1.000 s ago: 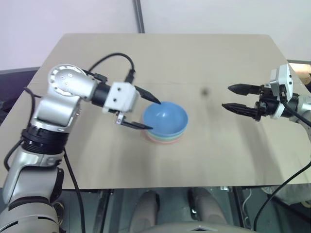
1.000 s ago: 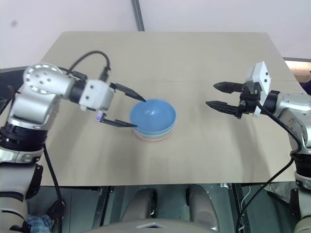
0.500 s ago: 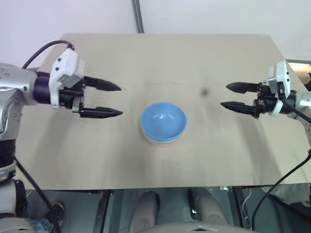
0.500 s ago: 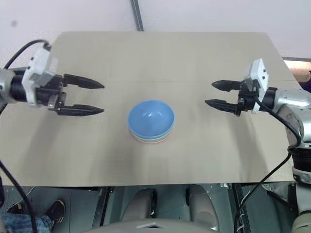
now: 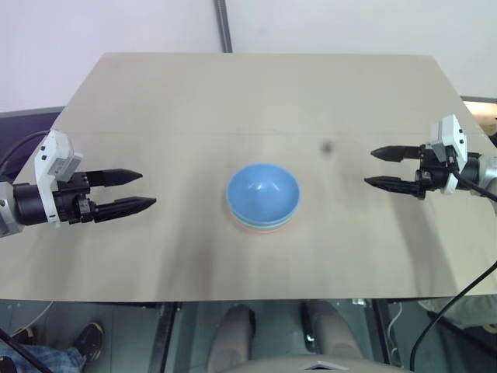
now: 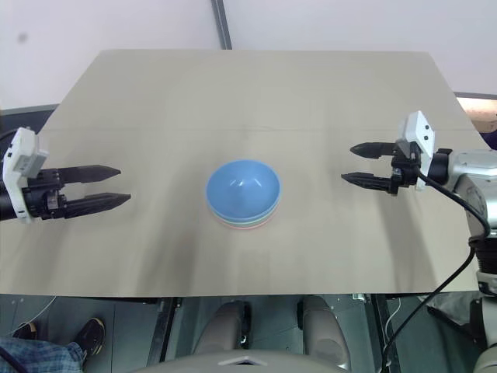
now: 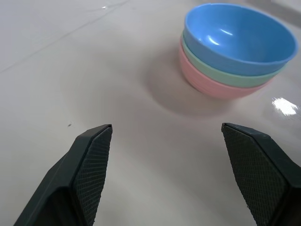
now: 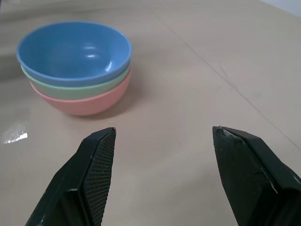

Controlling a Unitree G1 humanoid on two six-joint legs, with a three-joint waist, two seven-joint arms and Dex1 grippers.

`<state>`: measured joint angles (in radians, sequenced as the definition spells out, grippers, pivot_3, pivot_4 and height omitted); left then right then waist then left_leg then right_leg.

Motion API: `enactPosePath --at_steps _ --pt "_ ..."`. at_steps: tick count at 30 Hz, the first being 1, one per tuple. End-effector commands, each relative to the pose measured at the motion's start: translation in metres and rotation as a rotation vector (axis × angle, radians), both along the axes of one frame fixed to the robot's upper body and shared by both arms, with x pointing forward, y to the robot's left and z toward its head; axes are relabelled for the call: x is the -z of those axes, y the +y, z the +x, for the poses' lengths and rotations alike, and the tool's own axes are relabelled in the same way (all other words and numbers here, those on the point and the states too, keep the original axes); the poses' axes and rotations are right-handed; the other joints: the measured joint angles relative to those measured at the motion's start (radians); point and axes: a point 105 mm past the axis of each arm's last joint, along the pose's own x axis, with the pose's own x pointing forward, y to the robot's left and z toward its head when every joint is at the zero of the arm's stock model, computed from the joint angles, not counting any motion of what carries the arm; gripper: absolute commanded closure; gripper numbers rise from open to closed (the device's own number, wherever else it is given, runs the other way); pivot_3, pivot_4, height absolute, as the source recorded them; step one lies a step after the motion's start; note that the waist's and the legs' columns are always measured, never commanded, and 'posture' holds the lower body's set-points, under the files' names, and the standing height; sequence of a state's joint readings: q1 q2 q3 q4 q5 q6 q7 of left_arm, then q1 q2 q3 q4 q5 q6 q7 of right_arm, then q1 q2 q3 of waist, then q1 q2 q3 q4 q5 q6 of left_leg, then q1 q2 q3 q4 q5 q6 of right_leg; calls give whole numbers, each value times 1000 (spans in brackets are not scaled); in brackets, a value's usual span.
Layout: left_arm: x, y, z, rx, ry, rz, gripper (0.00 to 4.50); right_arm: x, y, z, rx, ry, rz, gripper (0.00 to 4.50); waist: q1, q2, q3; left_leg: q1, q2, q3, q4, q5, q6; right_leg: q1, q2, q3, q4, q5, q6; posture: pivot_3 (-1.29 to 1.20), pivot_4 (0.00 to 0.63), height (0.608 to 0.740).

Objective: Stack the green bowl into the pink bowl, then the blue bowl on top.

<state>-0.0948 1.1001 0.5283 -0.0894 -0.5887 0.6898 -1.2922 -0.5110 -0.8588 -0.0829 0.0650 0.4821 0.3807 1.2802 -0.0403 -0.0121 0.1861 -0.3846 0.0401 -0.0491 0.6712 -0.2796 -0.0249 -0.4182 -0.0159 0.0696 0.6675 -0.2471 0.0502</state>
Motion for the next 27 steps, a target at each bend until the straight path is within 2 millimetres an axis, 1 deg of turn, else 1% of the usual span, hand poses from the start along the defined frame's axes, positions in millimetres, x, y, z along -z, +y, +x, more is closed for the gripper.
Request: enactPosePath --at_steps 1,3,7,13,19,27 --pt "-13 4 -4 -16 -71 13 567 -9 -12 -1 12 -54 -34 905 0 0 0 0 0 0 0 0 0 0 0 0 0 0 0 0 150 740" --pt "-12 4 -6 -20 -70 1 567 -6 -16 -4 6 -50 -54 905 1 0 0 1 0 0 0 0 0 0 0 0 0 0 0 0 150 740" --pt "-7 4 -8 -18 -78 28 567 -6 -22 -6 0 -50 -63 905 0 0 0 0 0 1 0 0 0 0 0 0 0 0 0 0 150 740" --pt "2 8 -4 -71 -104 33 567 -2 -28 -10 4 -52 -78 905 0 0 0 1 0 1 0 0 0 0 0 1 0 0 0 0 150 740" --pt "4 -7 -8 15 -134 14 567 6 -28 -18 -11 -42 -88 905 0 0 0 1 0 1 0 0 0 1 0 1 0 0 0 0 150 740" --pt "4 -12 -8 82 -148 43 567 7 -30 -24 -21 -35 -77 905 -1 0 0 2 0 1 0 0 0 1 0 1 1 0 0 0 150 740"
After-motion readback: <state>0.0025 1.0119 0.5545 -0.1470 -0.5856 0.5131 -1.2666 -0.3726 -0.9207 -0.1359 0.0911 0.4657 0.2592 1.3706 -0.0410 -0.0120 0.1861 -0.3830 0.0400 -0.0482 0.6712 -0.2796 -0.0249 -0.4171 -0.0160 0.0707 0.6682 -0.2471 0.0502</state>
